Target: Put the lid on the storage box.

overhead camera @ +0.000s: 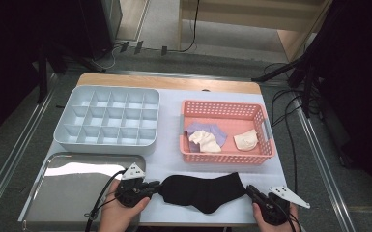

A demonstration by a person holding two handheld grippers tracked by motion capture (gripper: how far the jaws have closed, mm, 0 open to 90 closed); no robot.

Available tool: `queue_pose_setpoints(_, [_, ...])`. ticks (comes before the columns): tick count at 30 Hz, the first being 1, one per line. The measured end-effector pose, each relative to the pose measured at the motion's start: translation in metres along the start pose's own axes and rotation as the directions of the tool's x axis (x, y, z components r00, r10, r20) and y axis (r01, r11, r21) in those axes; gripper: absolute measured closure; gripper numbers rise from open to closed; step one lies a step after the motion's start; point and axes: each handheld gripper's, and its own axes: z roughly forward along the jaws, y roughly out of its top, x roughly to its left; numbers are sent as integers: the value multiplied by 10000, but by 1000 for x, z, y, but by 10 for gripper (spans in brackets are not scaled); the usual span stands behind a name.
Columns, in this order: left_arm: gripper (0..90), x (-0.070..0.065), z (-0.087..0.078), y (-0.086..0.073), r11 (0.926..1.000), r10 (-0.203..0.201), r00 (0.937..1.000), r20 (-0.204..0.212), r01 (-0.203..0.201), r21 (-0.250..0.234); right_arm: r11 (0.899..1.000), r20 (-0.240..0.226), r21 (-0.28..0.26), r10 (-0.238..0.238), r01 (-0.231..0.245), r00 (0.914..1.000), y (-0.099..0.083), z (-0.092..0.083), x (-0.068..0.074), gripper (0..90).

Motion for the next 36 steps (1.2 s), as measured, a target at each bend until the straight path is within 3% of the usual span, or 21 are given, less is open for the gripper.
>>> queue_pose_setpoints(4, [755,1,-9,3,9978,-120,9997,220,134,-653,9987,-282,-512,-72,58,9996,1,-8,3,788])
queue_pose_setpoints(7, [717,-1,-12,4,9953,-161,9970,752,232,-937,9992,-411,-394,-93,77,9991,-1,-6,6,750])
queue_pose_setpoints(10, [707,-5,-13,4,9945,3,9958,916,93,-1047,9997,-486,-233,-127,116,9987,-2,-1,9,715])
queue_pose_setpoints(13, [645,-9,-9,6,9969,12,9957,930,60,-780,9995,-400,-60,-313,311,9987,-3,2,13,709])
queue_pose_setpoints(15, [654,-10,-5,6,9976,-57,9970,772,110,-690,9986,-308,29,-533,534,9981,-3,5,15,708])
queue_pose_setpoints(17, [705,-10,-3,6,9981,-63,9974,724,107,-599,9983,-256,63,-569,571,9980,-4,6,16,711])
queue_pose_setpoints(18, [765,-11,1,6,9994,105,9983,574,-86,-337,9965,-189,109,-832,834,9964,-4,9,18,726])
queue_pose_setpoints(20, [858,-11,5,7,9995,324,9981,528,-324,-11,9965,-172,162,-820,823,9965,-5,10,19,745])
queue_pose_setpoints(26, [888,-12,6,8,9995,289,9971,701,-278,-174,9959,272,-174,-881,886,9957,-3,3,18,747])
queue_pose_setpoints(30, [888,-13,6,8,9995,297,9969,731,-287,-152,9956,6,-13,-942,942,9956,-5,7,15,750])
queue_pose_setpoints(36, [891,-14,7,8,9994,302,9963,810,-285,-216,9896,-46,341,-1394,1395,9902,-3,11,20,867])
